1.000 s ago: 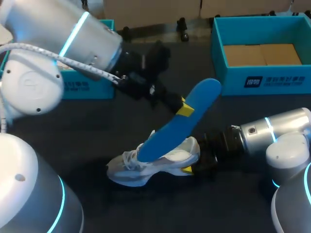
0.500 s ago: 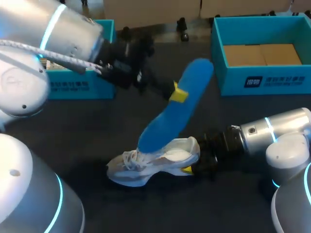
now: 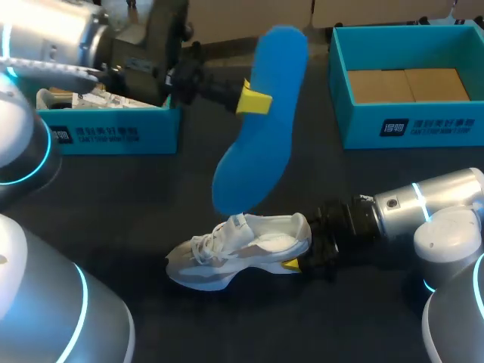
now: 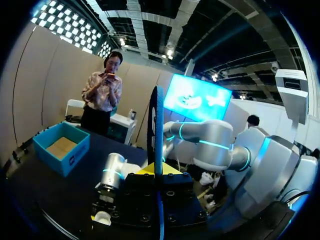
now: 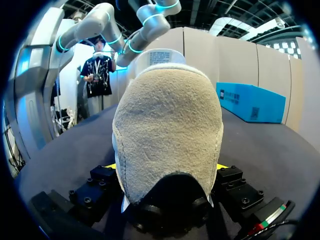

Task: Take the shoe out of the shoebox, open the shoe tongue, remove and reinsert the insole, then place the shoe into the shoebox

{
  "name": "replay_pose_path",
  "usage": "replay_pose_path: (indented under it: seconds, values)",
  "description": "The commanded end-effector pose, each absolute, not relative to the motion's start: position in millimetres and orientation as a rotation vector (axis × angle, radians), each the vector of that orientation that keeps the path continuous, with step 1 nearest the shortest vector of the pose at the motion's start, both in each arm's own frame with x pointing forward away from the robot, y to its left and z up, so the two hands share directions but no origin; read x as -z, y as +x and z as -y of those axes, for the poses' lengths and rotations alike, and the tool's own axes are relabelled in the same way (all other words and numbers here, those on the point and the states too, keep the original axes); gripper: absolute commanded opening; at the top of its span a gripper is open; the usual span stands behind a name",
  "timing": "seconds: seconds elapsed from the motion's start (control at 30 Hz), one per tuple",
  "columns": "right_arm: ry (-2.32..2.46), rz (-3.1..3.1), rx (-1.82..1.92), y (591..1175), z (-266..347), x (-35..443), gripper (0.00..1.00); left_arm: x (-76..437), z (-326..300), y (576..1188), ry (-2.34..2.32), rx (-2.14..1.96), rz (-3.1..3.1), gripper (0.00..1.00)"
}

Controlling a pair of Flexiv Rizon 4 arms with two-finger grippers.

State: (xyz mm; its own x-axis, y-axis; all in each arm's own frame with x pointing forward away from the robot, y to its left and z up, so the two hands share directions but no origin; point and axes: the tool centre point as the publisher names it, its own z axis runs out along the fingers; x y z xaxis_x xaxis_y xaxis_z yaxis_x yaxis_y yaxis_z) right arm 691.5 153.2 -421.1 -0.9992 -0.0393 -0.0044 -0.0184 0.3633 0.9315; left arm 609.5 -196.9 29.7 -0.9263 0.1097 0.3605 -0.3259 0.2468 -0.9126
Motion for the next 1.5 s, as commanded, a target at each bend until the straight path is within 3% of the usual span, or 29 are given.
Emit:
replay_pose_path:
  seconds: [0.03, 0.6, 1.5]
  values:
    - [0.052, 2.582, 1.757, 690.7, -154.9, 421.3, 0.00, -44.9, 179.2, 589.8, 0.196, -1.793, 2.147, 0.00]
    - [0.052, 2.582, 1.757, 690.7, -154.9, 421.3, 0.00, -86.6, 171.7, 568.2, 0.142, -1.873, 2.148, 0.00]
    - [0.052, 2.582, 1.757, 690.7, -154.9, 421.3, 0.00, -112.1, 152.4, 568.1, 0.220, -1.838, 2.031, 0.00]
